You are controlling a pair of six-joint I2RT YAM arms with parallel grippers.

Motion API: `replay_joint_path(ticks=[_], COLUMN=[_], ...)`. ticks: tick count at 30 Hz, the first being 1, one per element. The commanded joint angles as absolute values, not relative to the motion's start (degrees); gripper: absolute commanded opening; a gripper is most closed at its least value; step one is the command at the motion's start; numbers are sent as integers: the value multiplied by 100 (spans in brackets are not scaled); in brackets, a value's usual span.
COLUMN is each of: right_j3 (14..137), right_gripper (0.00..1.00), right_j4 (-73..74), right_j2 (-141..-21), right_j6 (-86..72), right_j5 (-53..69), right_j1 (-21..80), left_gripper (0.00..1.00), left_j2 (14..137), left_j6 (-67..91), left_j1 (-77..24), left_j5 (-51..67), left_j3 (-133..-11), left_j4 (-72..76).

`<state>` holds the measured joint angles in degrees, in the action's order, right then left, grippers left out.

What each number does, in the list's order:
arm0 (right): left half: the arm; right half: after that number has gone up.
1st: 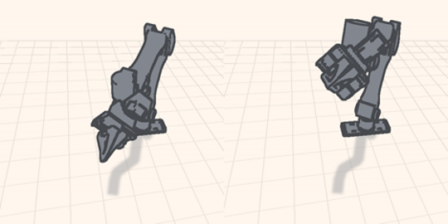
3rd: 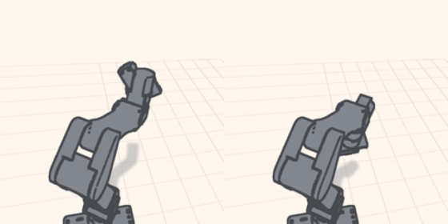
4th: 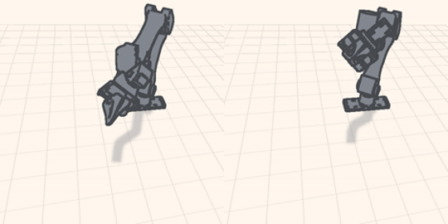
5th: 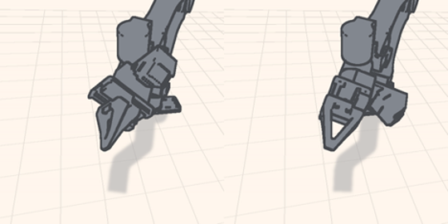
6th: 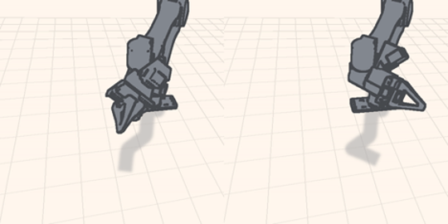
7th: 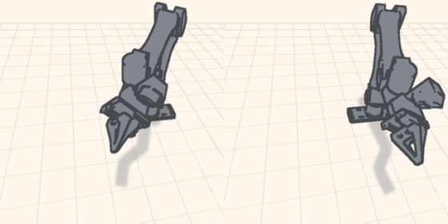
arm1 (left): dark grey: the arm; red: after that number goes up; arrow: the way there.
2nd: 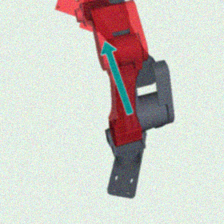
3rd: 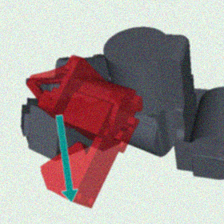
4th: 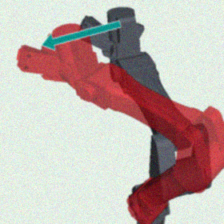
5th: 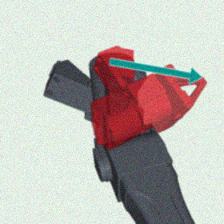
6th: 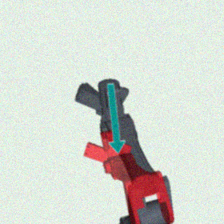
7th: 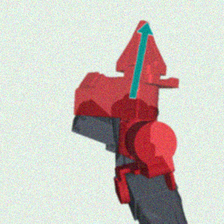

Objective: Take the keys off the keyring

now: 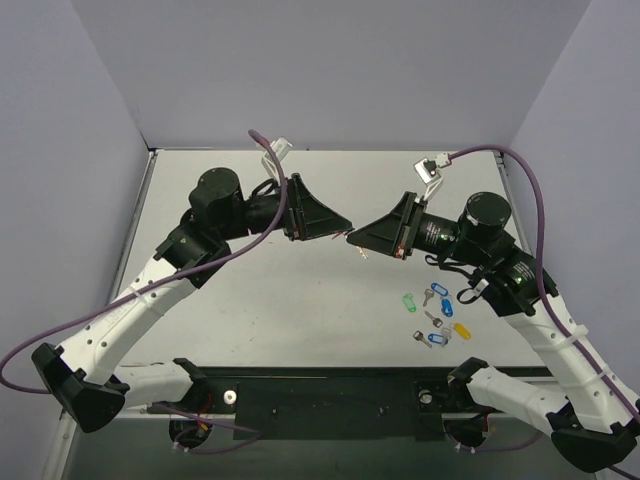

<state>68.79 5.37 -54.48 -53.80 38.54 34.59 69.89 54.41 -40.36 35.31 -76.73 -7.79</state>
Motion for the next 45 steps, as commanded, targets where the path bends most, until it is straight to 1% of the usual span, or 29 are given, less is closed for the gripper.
replay_joint_path(ticks=[1,5,11,15,19,25,29,32,45], right_j3=[6829,6794,6785,6724,6653,6645,6662,6653,6627], right_gripper=[0,0,0,0,0,0,0,0,0], right_j4=[-149,-421,-703,-1001,-1344,-1459,-1477,-1477,-1424], right_j2=[-5379,-5396,-5449,-5458,-5493,-5511,-5520,-5528,-5537], right_j6=[-5554,-5756,-5976,-6169,-6380,-6434,-6442,-6442,-6398], right_j5=[3806,3832,3867,3911,3972,3999,4008,4025,4025], right_j1=[3489,3489,3489,3498,3498,3498,3498,3498,3498], left_gripper=[74,73,64,63,62,61,59,55,51], left_j2=[6452,6206,5801,5634,5651,5783,5959,6047,6161], left_j6=[5800,5889,5976,6178,6337,6521,6530,6530,6539], left_j1=[-4043,-4034,-4034,-4043,-4034,-4052,-4052,-4087,-4175], left_j5=[2998,2734,2426,2320,2268,2302,2452,2522,2496], left_j3=[-7313,-7040,-6496,-6083,-5933,-5932,-6082,-6135,-6205], left_j4=[412,712,1274,1897,2188,2593,2628,2619,2751])
